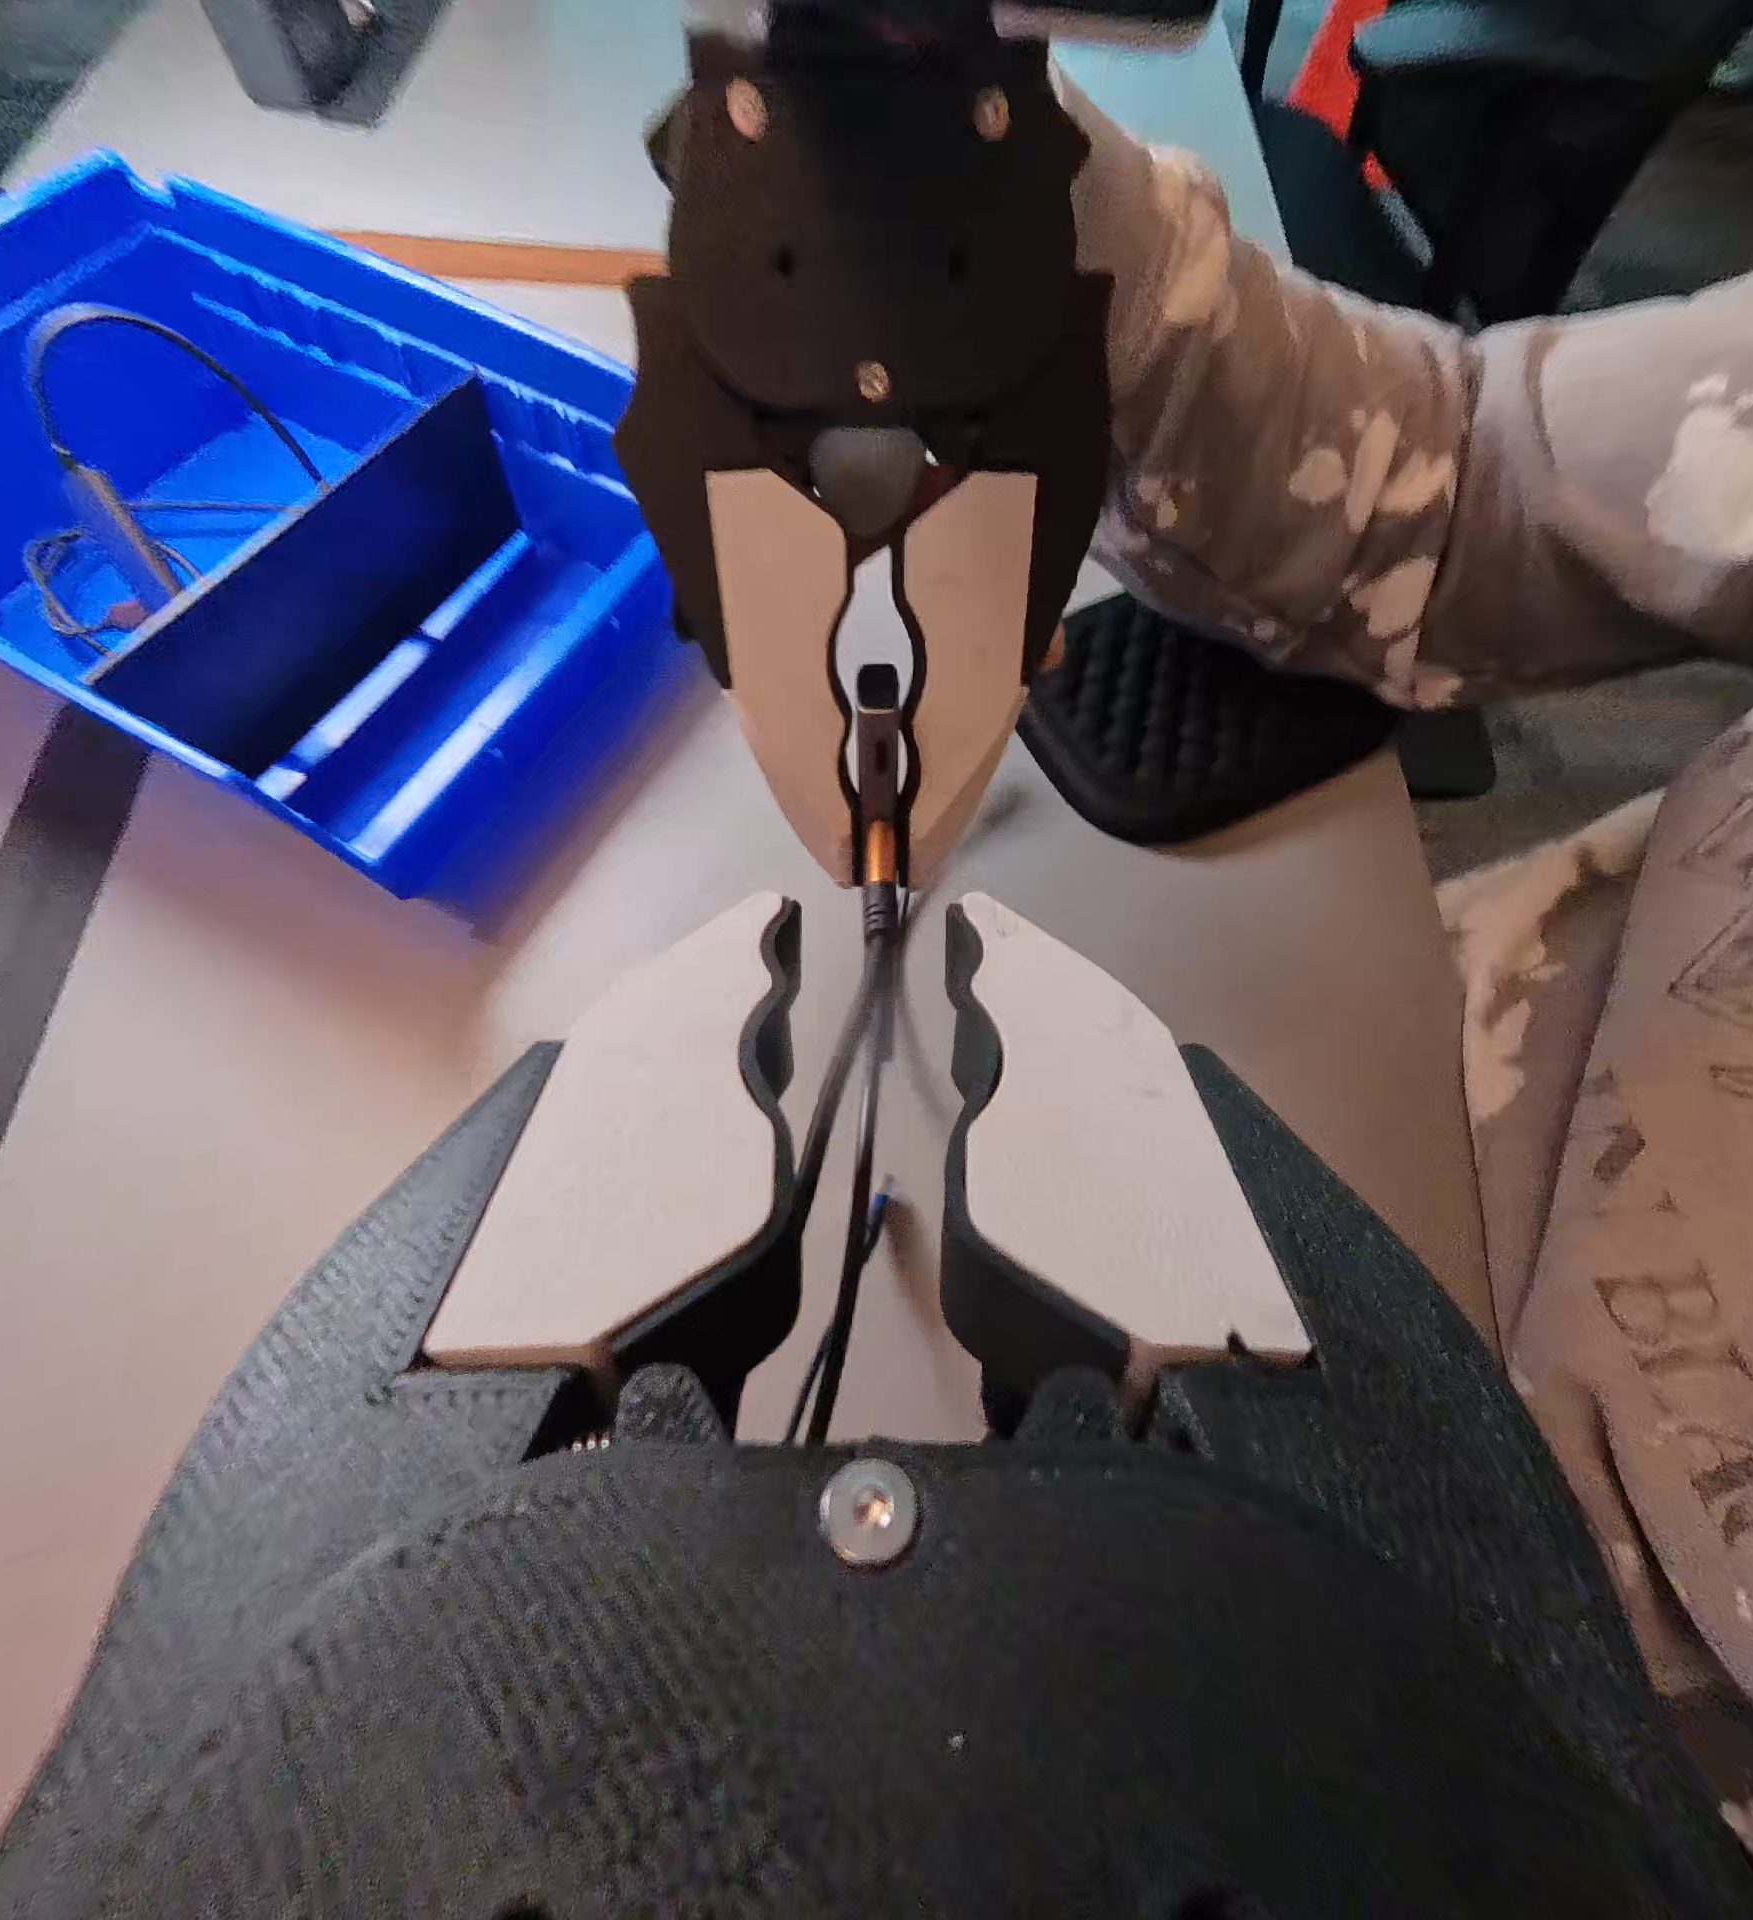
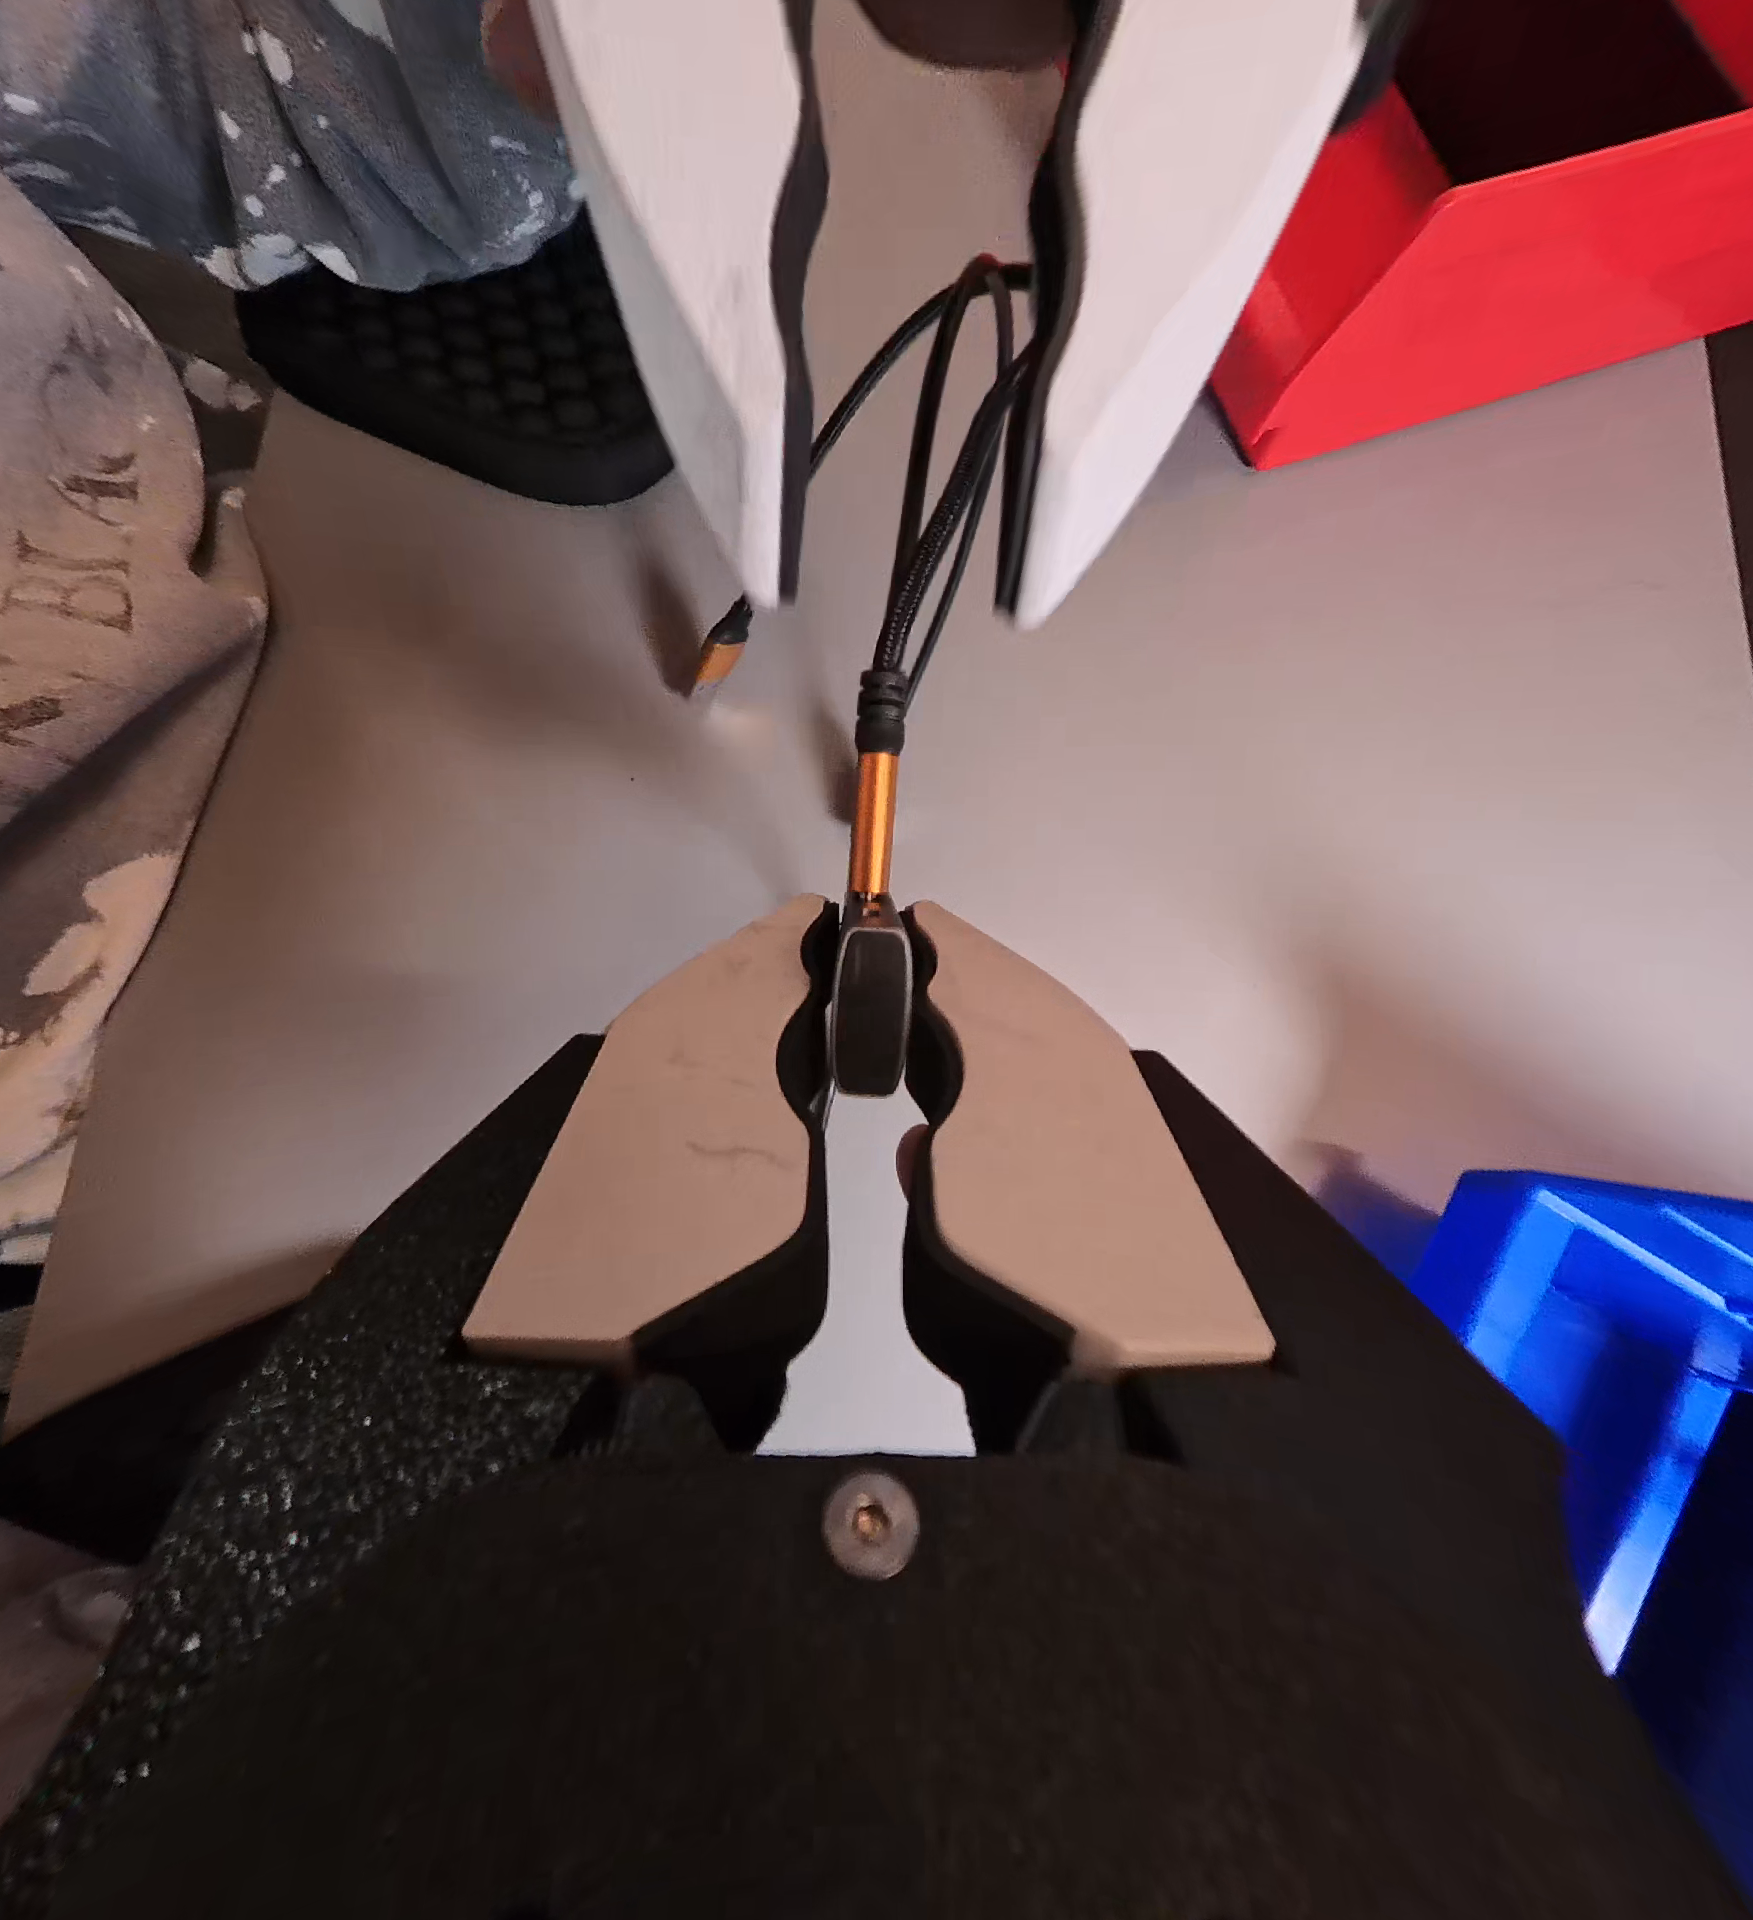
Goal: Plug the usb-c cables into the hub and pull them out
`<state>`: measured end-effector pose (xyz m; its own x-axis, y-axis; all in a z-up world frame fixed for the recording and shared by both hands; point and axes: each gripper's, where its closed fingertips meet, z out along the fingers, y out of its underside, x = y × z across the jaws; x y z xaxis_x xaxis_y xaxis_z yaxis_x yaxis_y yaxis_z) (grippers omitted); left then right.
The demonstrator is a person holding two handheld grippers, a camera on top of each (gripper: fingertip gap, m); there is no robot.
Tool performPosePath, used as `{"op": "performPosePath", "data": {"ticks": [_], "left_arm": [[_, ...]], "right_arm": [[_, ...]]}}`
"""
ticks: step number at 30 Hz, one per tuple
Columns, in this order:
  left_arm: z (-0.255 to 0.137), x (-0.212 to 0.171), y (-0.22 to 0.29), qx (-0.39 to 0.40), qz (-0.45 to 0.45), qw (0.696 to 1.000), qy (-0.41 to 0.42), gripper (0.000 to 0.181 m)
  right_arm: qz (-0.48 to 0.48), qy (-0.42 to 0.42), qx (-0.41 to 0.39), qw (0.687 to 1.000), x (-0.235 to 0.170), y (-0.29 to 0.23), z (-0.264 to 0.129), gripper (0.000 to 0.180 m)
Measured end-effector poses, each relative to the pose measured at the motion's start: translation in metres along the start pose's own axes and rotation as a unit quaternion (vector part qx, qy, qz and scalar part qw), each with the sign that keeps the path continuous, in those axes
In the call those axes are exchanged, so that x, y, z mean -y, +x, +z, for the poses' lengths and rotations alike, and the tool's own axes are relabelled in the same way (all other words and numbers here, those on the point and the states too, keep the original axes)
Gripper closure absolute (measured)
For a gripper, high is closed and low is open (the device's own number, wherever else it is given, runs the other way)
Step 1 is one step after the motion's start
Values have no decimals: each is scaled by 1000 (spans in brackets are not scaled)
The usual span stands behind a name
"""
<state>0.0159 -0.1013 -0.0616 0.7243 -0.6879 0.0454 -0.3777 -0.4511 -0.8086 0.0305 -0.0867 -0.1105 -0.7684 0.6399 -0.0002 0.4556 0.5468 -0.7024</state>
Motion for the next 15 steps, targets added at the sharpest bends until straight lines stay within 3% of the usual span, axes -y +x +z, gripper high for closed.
{"op": "performPosePath", "data": {"ticks": [3, 5, 15], "left_arm": [[19, -12, 5, -17, 3, 999, -38, 156], [25, -11, 5, -14, 4, 999, -38, 174], [26, -4, -2, 22, 25, 999, -15, 174]], "right_arm": [[-7, -4, -5, 1000, 2, -2, 3, 170], [-15, -7, -12, 1000, 3, -2, 2, 170], [-8, 30, -25, 999, 12, 4, -2, 170]]}}
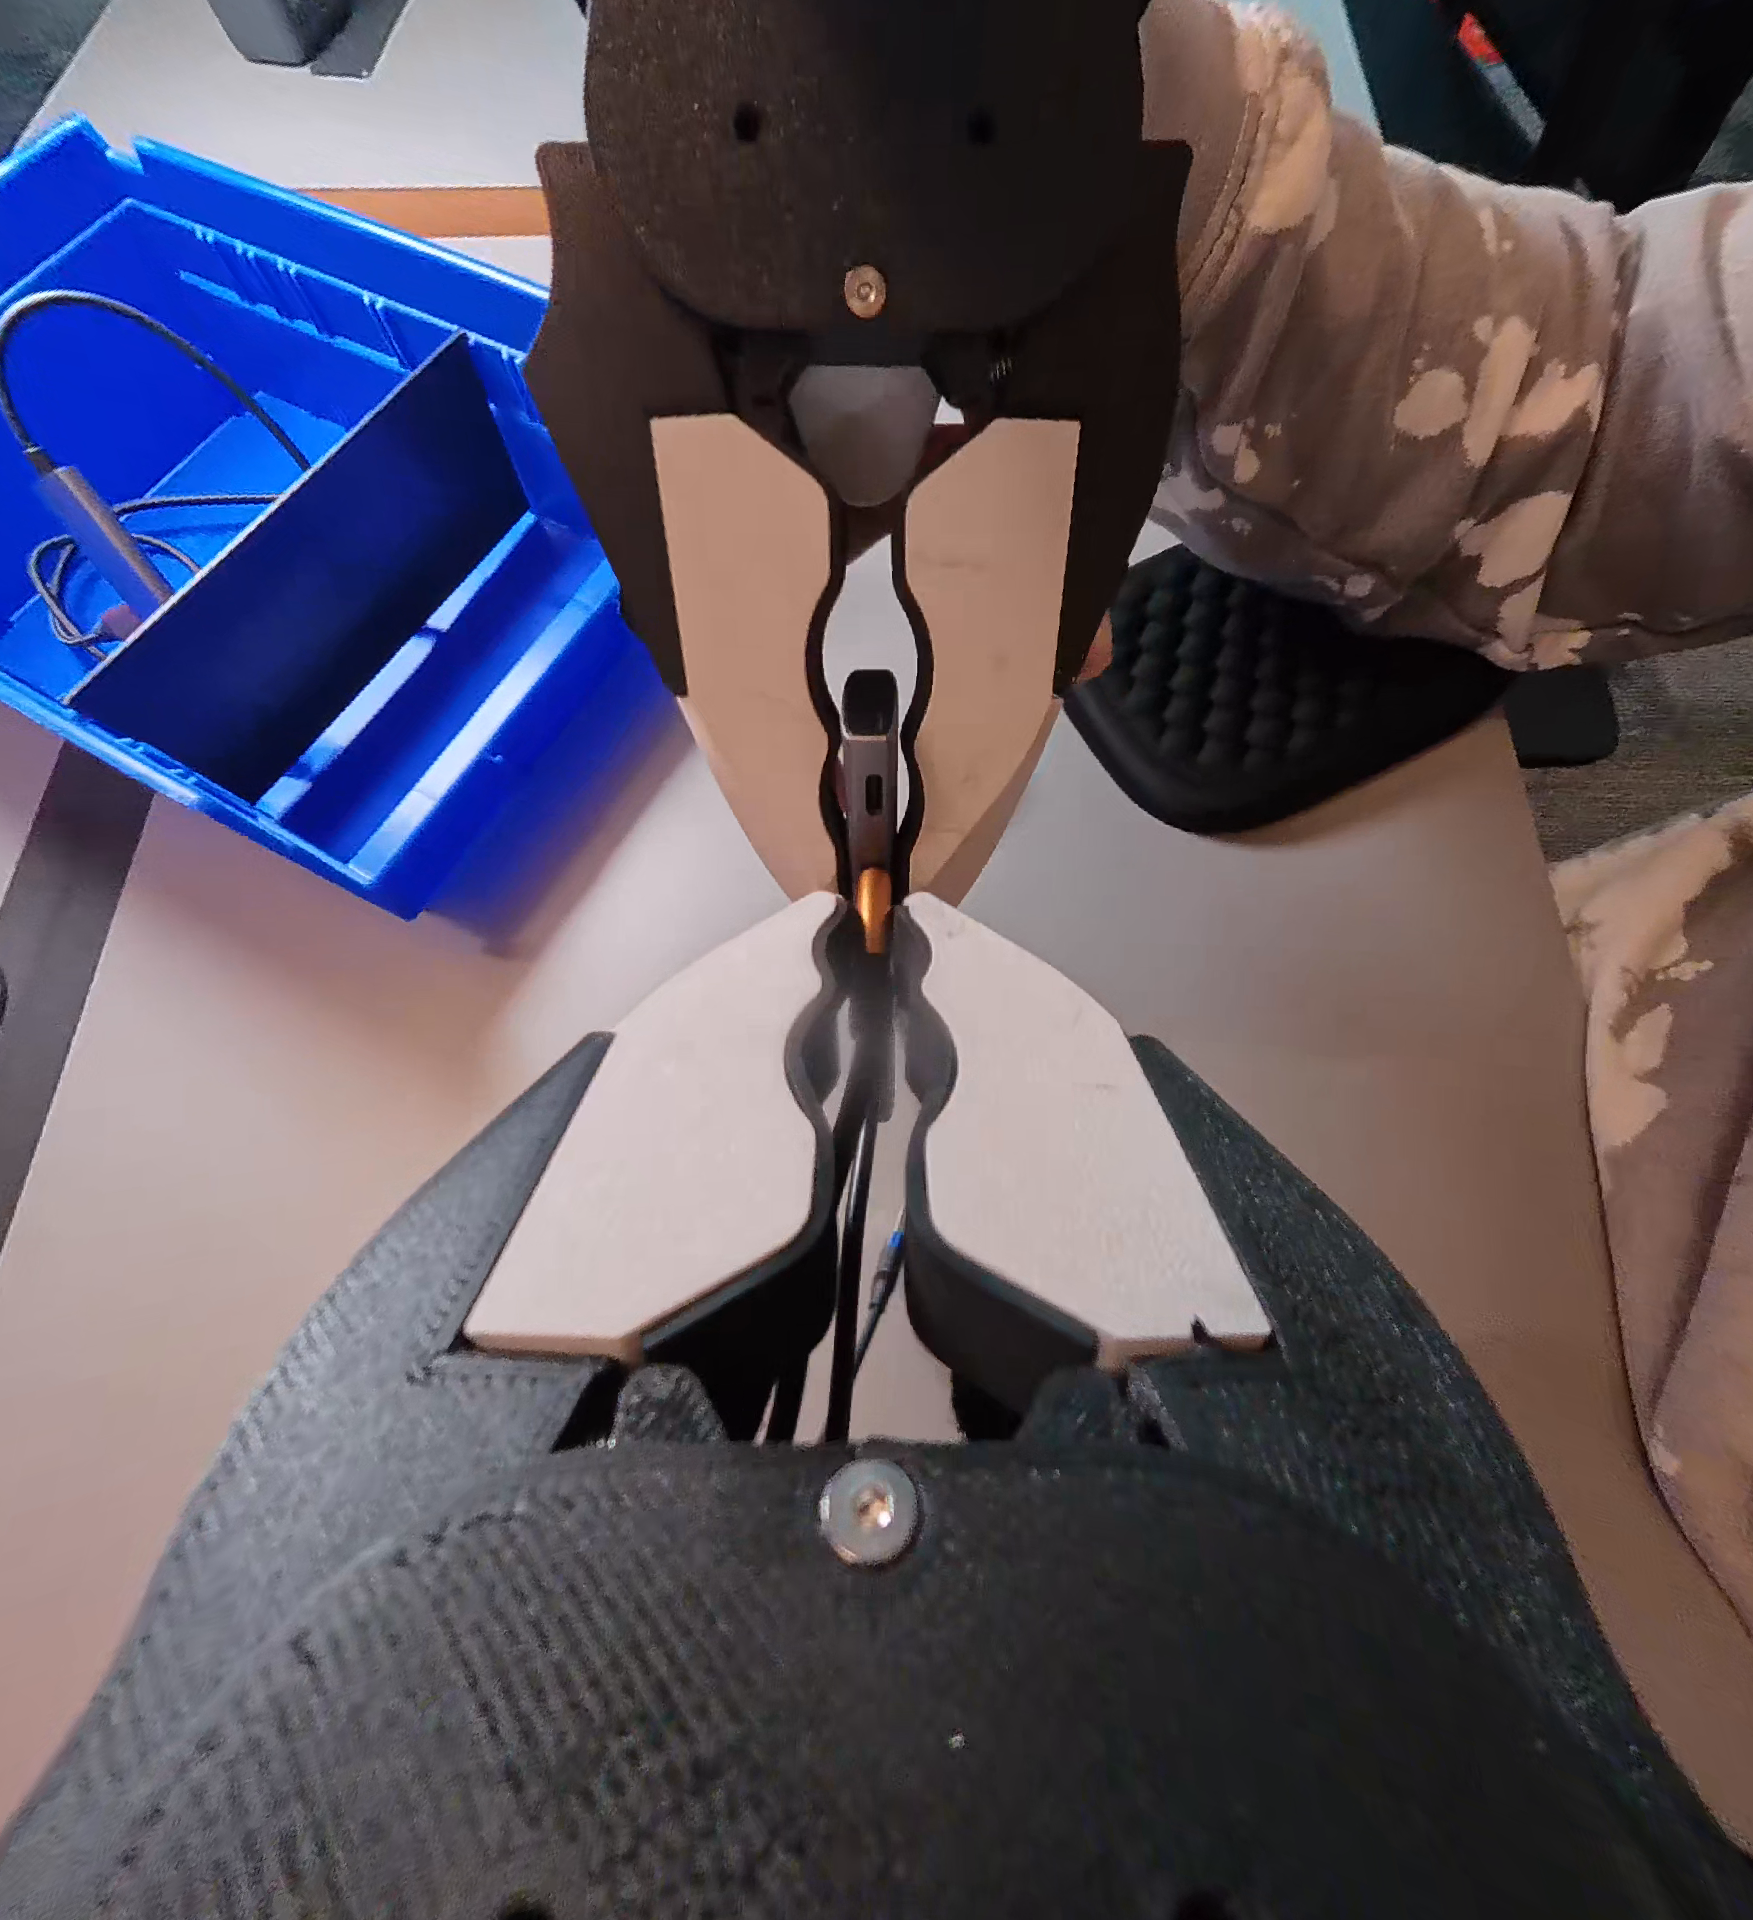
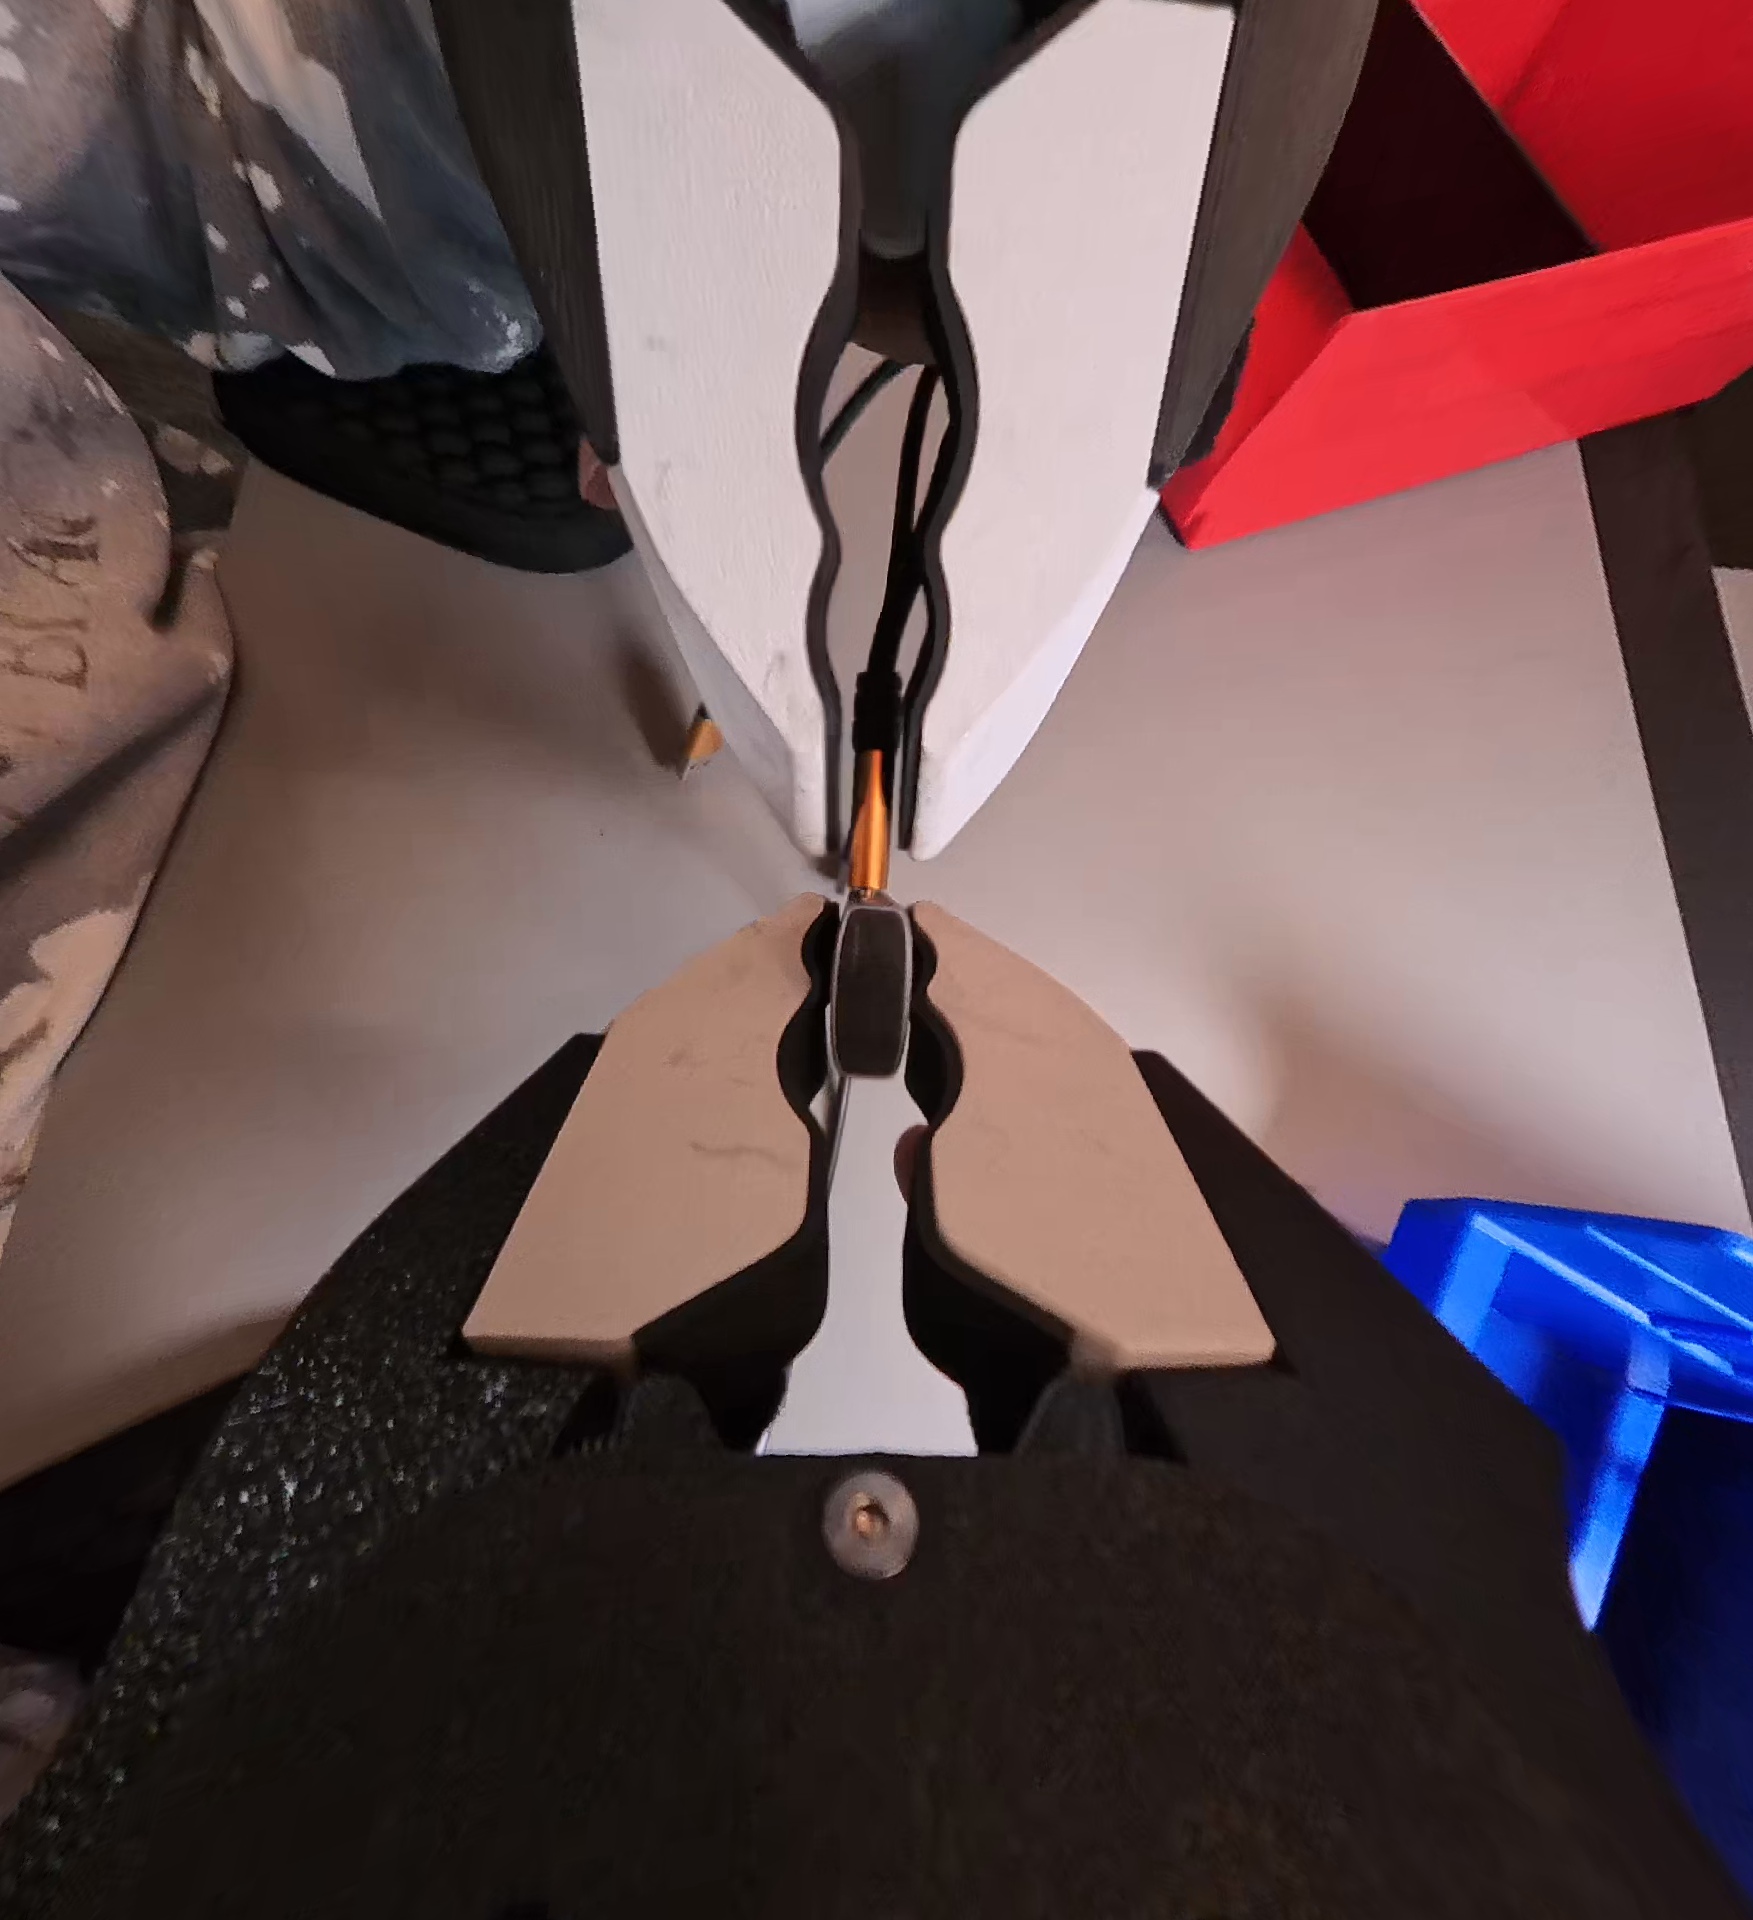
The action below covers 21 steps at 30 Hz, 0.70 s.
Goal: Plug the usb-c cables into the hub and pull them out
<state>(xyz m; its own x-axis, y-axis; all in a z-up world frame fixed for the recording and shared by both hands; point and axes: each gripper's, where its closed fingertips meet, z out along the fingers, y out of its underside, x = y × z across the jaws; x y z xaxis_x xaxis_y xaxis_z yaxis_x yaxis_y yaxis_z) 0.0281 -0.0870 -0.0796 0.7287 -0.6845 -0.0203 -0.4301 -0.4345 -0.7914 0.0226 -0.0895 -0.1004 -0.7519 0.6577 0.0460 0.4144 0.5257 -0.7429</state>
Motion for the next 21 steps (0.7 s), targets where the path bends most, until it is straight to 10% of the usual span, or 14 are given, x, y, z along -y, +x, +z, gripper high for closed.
{"op": "performPosePath", "data": {"ticks": [15, 21], "left_arm": [[-17, -10, -10, 31, 3, 999, -30, 173], [-17, -3, -10, 39, 8, 999, -9, 164]], "right_arm": [[-43, 74, -90, 992, 30, 11, -28, 146], [-55, 60, -97, 992, 33, 7, -32, 170]]}}
